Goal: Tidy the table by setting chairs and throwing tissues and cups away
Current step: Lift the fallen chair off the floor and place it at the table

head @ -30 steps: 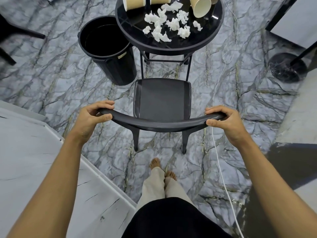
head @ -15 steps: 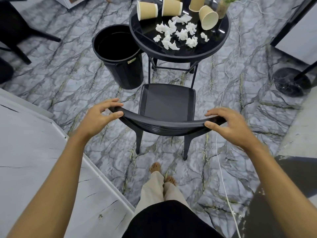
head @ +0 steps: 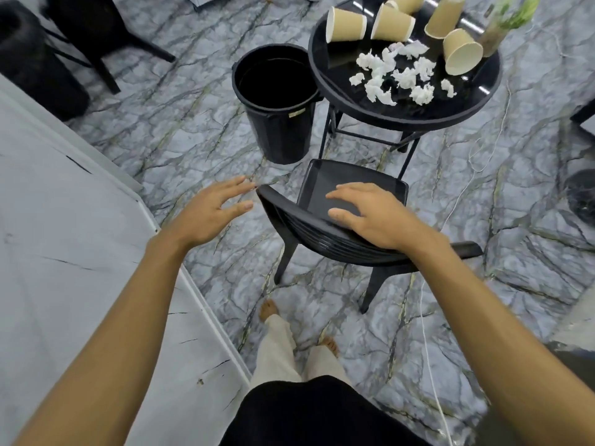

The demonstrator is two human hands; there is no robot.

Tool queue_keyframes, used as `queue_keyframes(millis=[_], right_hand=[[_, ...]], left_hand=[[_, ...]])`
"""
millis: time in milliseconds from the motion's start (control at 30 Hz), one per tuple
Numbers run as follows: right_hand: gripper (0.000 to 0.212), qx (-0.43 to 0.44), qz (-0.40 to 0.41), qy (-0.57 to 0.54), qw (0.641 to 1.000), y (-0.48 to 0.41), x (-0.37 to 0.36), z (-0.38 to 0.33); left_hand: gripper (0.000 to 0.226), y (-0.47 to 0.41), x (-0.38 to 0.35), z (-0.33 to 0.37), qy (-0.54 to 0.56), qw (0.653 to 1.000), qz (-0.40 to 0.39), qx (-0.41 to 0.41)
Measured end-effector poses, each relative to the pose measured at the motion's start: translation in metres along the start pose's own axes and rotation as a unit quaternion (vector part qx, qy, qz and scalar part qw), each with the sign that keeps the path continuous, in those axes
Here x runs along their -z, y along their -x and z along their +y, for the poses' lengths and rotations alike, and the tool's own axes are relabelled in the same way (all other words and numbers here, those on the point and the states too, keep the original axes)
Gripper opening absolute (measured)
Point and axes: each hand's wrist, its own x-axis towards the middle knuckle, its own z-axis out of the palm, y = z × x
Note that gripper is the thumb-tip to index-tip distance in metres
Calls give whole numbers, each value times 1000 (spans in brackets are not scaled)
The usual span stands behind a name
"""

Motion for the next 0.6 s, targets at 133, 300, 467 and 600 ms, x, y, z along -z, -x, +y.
queue_keyframes(millis=[133, 300, 467, 600], right_hand=[[48, 19, -26, 11, 999, -47, -8, -31], [51, 39, -65, 42, 996, -121, -22, -69], [57, 45, -126, 54, 989, -197, -41, -102], [63, 34, -164, 71, 983, -244, -59, -120]], left_hand=[[48, 2, 15, -28, 12, 999, 8, 41], [50, -5, 43, -75, 16, 996, 4, 84], [50, -19, 68, -128, -7, 993, 8, 121], [53, -30, 82, -165, -39, 989, 0, 144]])
